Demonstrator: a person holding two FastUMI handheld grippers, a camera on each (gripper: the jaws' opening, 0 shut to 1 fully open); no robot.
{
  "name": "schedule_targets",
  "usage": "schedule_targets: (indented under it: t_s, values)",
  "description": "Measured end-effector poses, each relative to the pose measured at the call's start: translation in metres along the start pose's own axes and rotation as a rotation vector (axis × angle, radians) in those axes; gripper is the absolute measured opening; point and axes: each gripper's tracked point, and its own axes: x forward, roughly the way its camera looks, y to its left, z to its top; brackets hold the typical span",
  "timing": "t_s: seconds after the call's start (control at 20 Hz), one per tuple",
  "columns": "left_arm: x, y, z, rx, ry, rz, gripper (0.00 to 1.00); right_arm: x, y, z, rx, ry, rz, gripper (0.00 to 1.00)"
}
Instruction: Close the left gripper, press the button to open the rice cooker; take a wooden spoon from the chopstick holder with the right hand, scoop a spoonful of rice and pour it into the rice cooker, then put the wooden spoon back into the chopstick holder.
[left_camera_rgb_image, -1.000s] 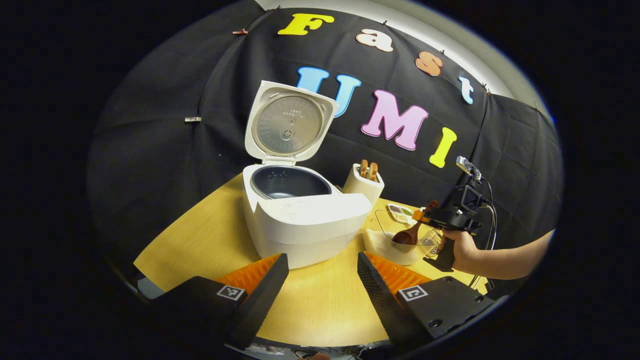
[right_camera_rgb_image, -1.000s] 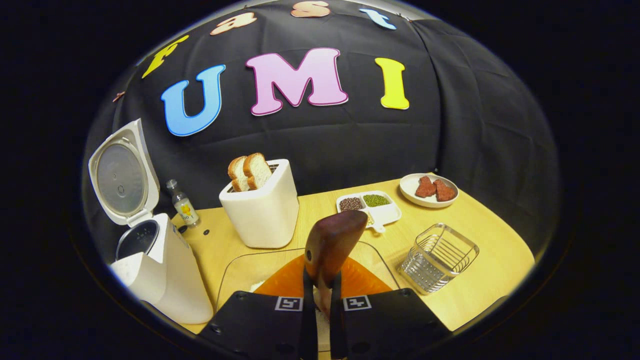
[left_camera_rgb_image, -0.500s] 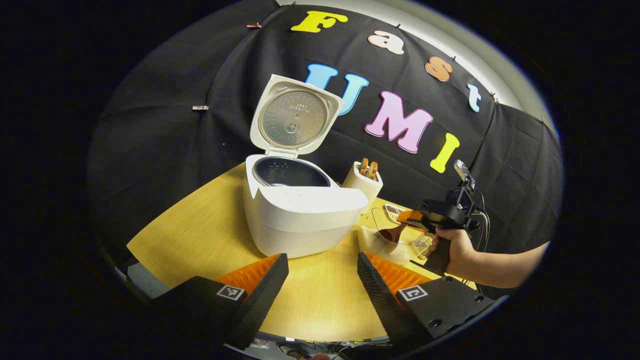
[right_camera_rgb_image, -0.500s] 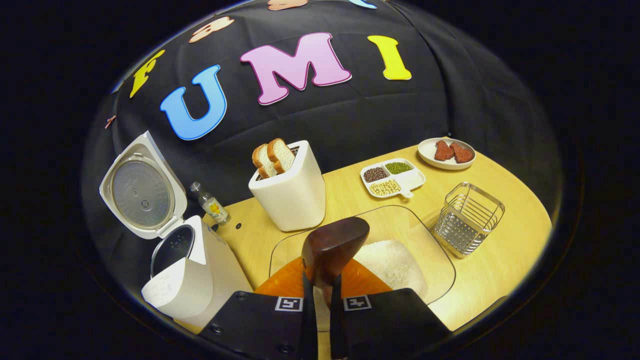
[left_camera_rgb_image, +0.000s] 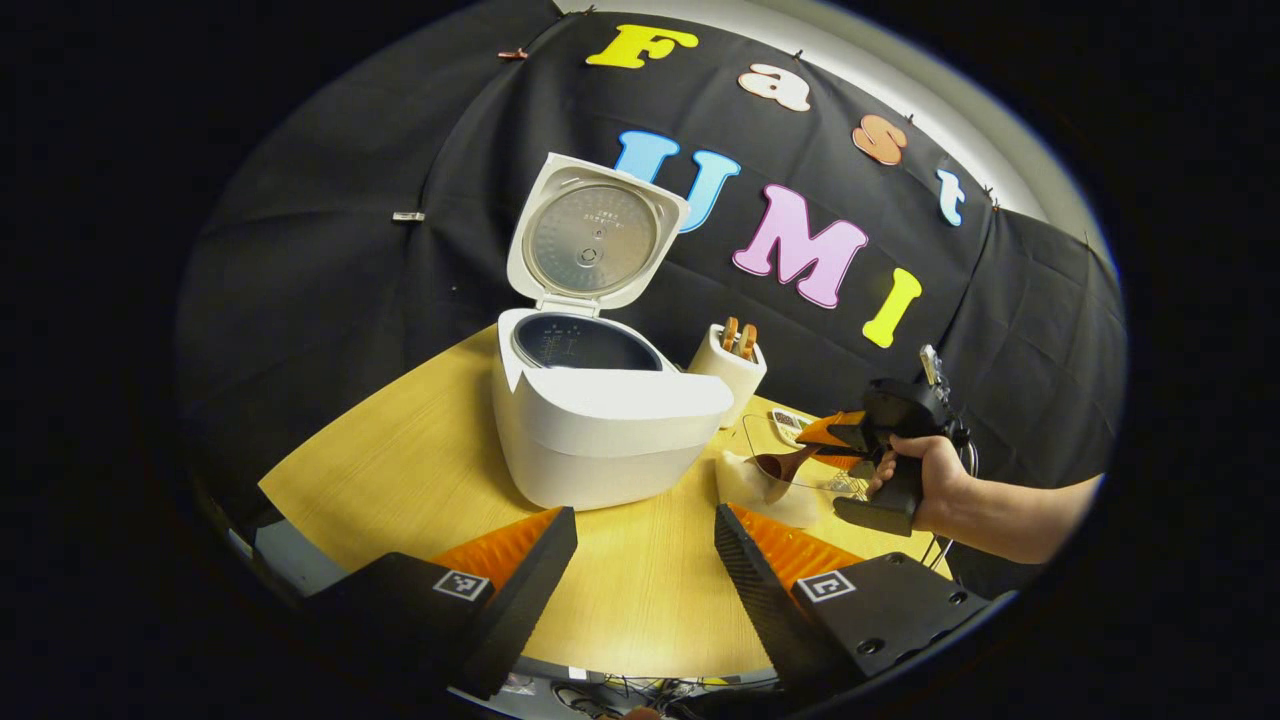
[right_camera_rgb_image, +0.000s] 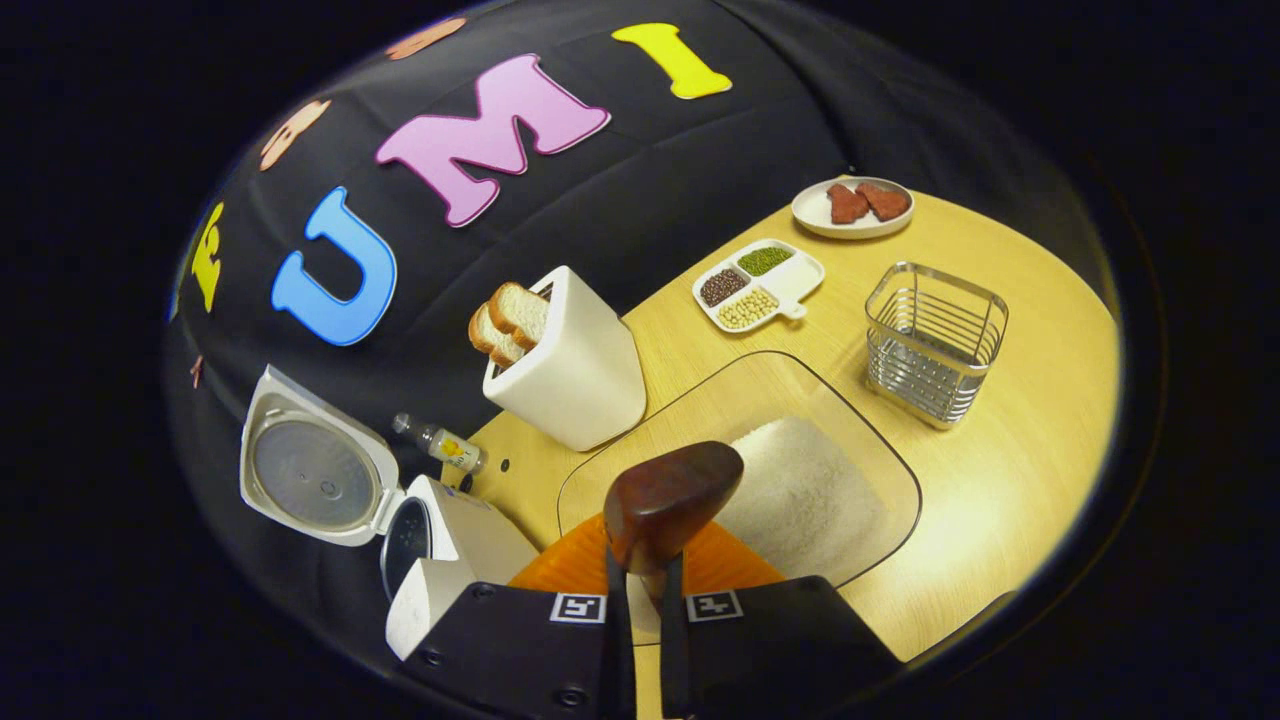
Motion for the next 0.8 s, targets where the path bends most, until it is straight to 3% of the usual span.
schedule_targets:
  t_s: [0.2,0.6,0.8]
  values:
    - [0.005,-0.002,0.004,0.020,-0.008,0.017,0.96,-0.004,-0.012,0.008,0.138,0.032,0.009,0.14]
    - [0.013,-0.007,0.000,0.004,0.008,0.067,0.96,-0.011,-0.047,0.040,0.255,0.056,-0.013,0.14]
    - [0.016,-0.014,0.003,0.004,0.002,0.080,0.96,-0.021,-0.044,0.064,0.321,0.051,0.005,0.14]
